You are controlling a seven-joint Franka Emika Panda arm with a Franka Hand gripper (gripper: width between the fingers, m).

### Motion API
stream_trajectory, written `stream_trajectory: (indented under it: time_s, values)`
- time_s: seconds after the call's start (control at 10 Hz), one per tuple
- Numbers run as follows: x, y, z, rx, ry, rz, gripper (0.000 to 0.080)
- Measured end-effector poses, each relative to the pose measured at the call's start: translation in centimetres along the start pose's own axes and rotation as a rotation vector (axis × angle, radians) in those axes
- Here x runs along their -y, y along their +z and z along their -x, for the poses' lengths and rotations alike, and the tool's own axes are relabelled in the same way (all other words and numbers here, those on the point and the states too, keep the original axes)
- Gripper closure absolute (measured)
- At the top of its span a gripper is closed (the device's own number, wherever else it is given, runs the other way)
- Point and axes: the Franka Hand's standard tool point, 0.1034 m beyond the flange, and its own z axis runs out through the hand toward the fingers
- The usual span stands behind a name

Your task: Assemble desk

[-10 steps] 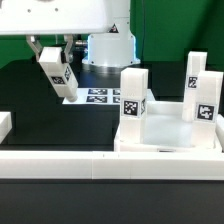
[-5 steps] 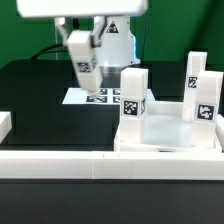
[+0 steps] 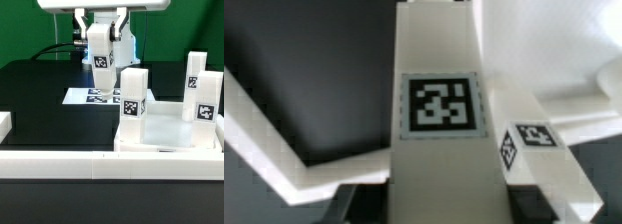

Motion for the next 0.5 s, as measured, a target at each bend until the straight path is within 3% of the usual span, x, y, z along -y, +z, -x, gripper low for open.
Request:
stream_trajectory:
  time_s: [0.1,0.2,0.4,0.5]
  values:
    - [1.0,-0.6,0.8,-0.076,0.005,-0.009,0.0509]
    - [2.5,-0.6,2.7,-0.059,-0.009,-0.021,0.0509]
    - [1.9,0.1,4.0,-0.078,-0.017,-0.001,0.0509]
    - [1.8,-0.1,3.8,-0.081,-0.019,-0.003,0.0509]
